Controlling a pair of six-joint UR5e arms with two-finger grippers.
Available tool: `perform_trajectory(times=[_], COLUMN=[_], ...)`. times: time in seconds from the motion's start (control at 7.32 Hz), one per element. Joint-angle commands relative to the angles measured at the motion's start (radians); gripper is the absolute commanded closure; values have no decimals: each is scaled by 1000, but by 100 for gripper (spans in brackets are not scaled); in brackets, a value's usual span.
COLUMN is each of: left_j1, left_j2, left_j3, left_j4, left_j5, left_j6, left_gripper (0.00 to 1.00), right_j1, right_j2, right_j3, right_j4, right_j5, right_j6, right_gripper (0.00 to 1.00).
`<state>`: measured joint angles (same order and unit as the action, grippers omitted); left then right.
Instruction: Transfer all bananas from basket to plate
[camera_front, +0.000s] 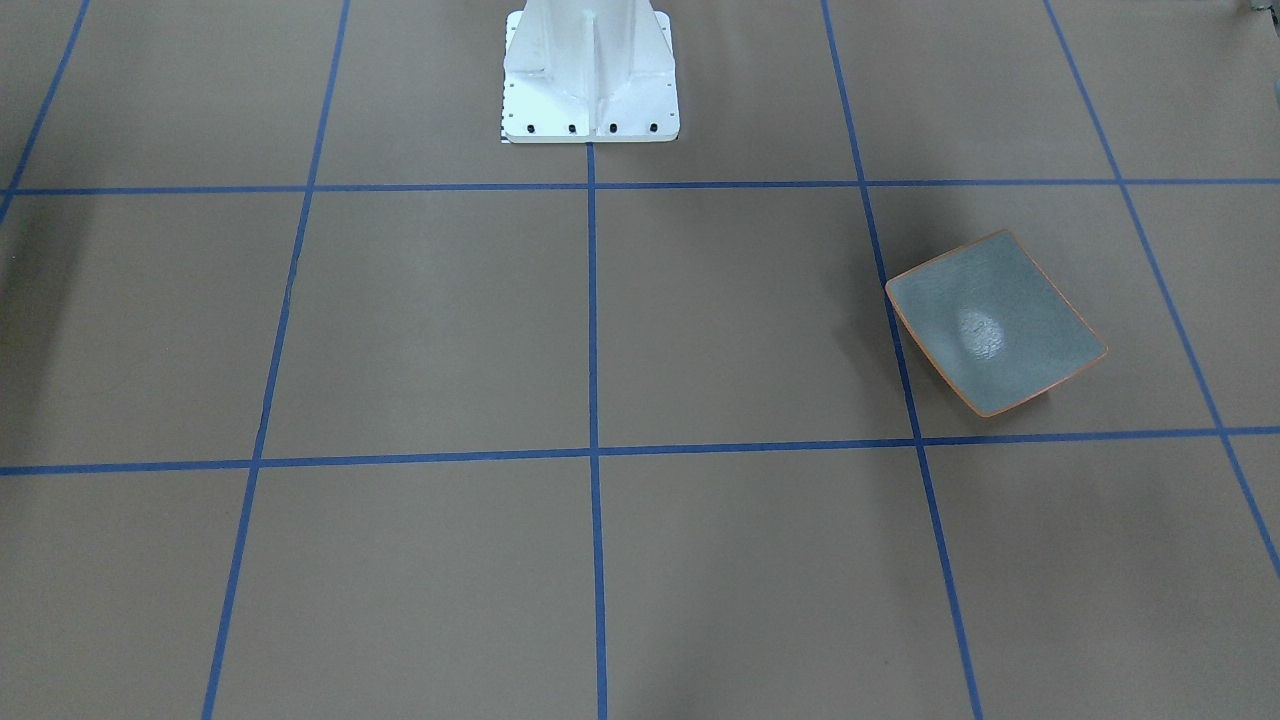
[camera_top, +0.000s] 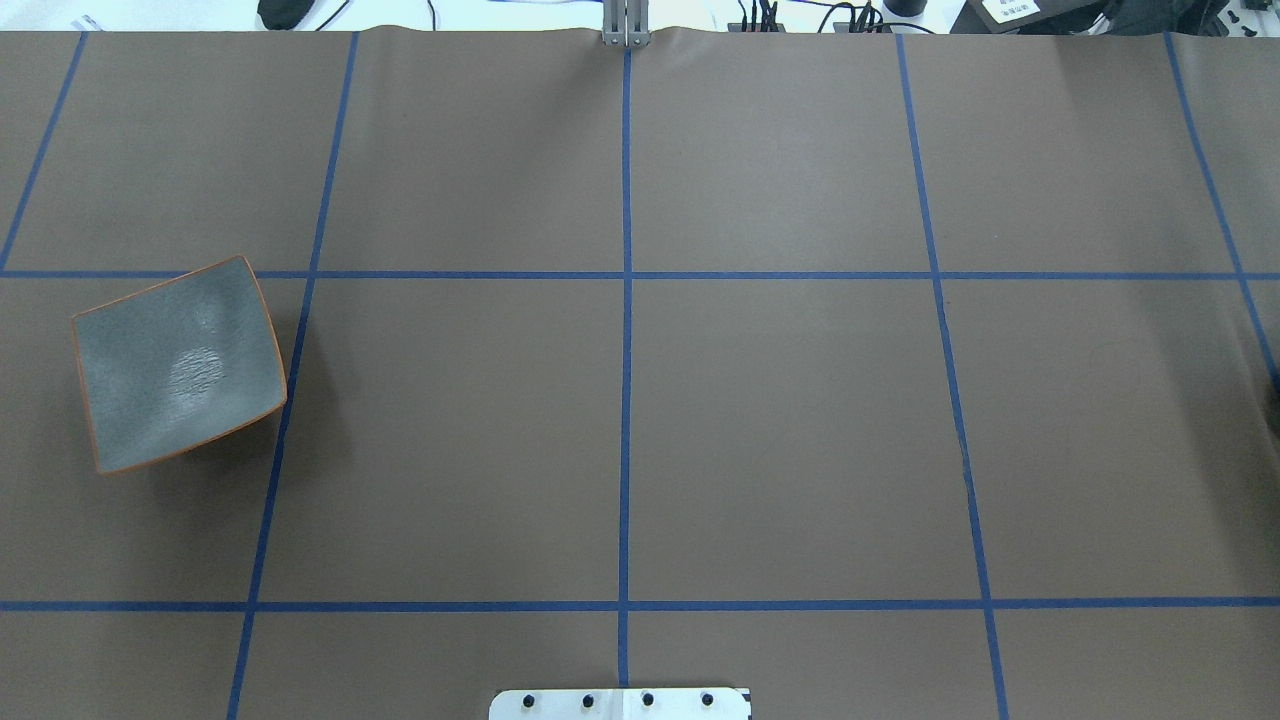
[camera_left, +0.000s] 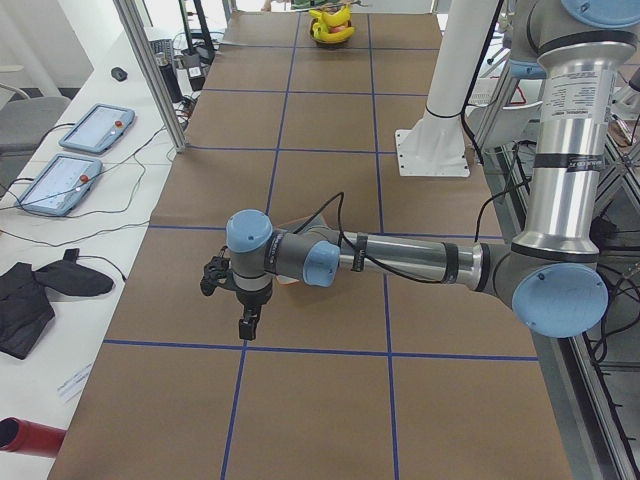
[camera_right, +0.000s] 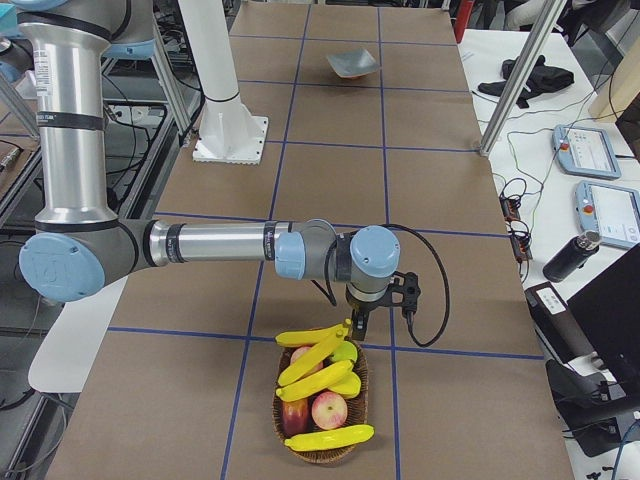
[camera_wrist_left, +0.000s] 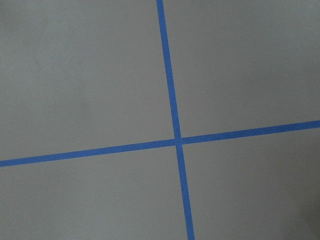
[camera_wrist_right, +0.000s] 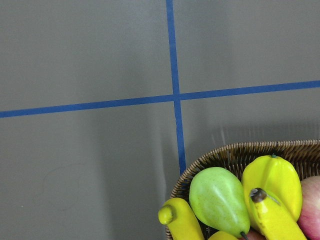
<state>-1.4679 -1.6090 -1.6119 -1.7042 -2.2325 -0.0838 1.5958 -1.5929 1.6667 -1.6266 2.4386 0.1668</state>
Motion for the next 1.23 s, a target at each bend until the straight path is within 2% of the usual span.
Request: perform_trajectory(times=[0.0, 0.14, 0.41, 0.68, 1.09], left_j1=[1, 1, 1, 3, 3], left_j2=[1, 1, 1, 1, 0], left_j3=[6, 13, 23, 26, 26], left_j4=[-3, -14, -15, -17, -17], left_j5=[2, 2, 2, 2, 2], left_j6=[-2, -1, 1, 2, 2], left_gripper=[0, 0, 0, 0, 0], right_j1=[0, 0, 1, 3, 1], right_j2=[-53, -68, -135, -173, -185], right_j3=[-5, -2, 4, 31, 11], right_j4=[158, 178, 183, 186, 185], right_j5=[-10, -26, -21, -4, -7], right_j6=[1, -39, -345, -388, -469], right_gripper=[0, 0, 0, 0, 0])
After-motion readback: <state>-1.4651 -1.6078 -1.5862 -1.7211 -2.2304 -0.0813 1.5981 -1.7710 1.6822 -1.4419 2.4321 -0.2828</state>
